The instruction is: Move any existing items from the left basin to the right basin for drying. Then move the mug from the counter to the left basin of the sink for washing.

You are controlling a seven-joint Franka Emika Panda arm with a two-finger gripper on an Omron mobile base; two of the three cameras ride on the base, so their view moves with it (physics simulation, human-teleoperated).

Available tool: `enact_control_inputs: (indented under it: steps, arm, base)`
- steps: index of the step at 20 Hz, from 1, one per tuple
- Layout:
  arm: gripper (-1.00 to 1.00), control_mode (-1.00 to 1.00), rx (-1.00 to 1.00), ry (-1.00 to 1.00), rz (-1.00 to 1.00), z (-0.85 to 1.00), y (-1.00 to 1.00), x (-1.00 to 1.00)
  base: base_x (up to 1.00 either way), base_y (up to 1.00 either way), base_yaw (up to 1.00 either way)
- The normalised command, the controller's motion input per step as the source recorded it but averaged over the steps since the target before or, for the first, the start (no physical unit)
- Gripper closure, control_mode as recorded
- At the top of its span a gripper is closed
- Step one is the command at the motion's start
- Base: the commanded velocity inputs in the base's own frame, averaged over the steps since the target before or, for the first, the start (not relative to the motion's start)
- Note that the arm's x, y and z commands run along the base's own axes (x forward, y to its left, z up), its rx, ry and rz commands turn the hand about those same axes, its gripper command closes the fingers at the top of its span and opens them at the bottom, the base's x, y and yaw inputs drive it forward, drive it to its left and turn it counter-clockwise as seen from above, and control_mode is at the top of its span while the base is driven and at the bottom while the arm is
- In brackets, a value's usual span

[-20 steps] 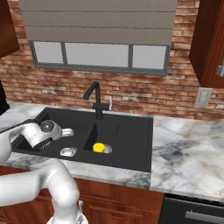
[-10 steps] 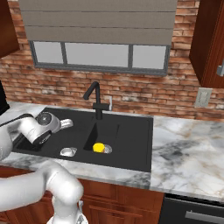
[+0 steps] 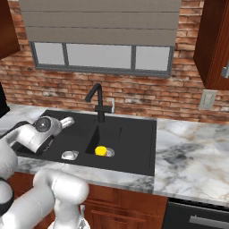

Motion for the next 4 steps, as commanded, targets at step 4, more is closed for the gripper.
enact_control_inputs:
  steps: [4]
  arm:
    - [-1.0, -1.0, -0.09, -0.04, -0.01, 0.82, 0.23, -0.42]
  base:
    - [0.0, 0.0, 0.0]
